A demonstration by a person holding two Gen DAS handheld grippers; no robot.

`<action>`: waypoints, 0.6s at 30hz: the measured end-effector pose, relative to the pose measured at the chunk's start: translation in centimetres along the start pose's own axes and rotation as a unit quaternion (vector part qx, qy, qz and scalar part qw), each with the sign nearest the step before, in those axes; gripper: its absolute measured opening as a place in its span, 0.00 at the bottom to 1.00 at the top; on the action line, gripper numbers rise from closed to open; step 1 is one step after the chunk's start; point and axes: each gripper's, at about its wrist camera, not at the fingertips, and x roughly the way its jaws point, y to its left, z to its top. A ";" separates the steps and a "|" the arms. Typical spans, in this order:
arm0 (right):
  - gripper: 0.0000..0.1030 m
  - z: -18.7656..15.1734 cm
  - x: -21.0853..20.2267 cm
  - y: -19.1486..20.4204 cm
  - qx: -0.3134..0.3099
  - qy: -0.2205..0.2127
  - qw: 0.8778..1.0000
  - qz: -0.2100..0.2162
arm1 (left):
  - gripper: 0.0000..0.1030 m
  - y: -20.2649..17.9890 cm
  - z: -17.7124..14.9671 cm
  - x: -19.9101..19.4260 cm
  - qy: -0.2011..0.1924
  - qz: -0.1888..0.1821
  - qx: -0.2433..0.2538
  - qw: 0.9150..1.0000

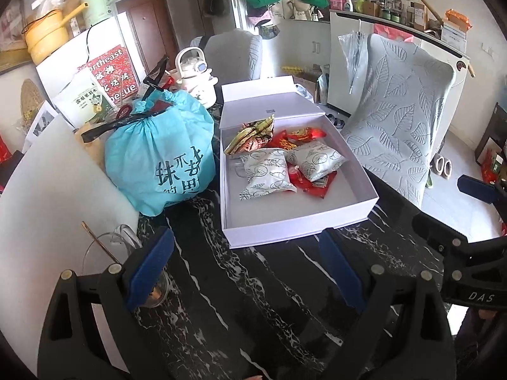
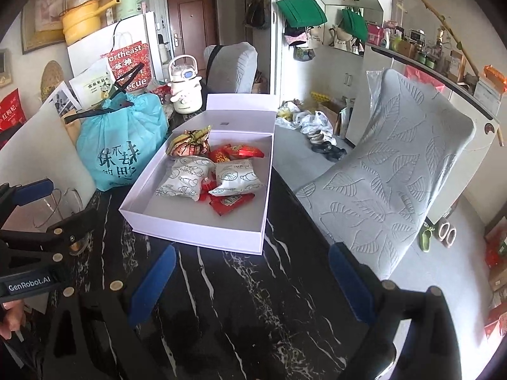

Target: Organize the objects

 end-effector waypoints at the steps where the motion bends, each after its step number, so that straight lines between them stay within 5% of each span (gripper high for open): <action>1: 0.95 0.0 -0.1 0.0 -0.001 -0.001 1.000 0.001 | 0.90 0.0 0.0 -0.2 0.001 0.001 -0.001 1.000; 18: 0.95 0.0 -1.4 0.4 -0.007 -0.011 1.000 0.007 | 0.90 0.1 -0.2 -1.1 0.009 -0.009 -0.005 1.000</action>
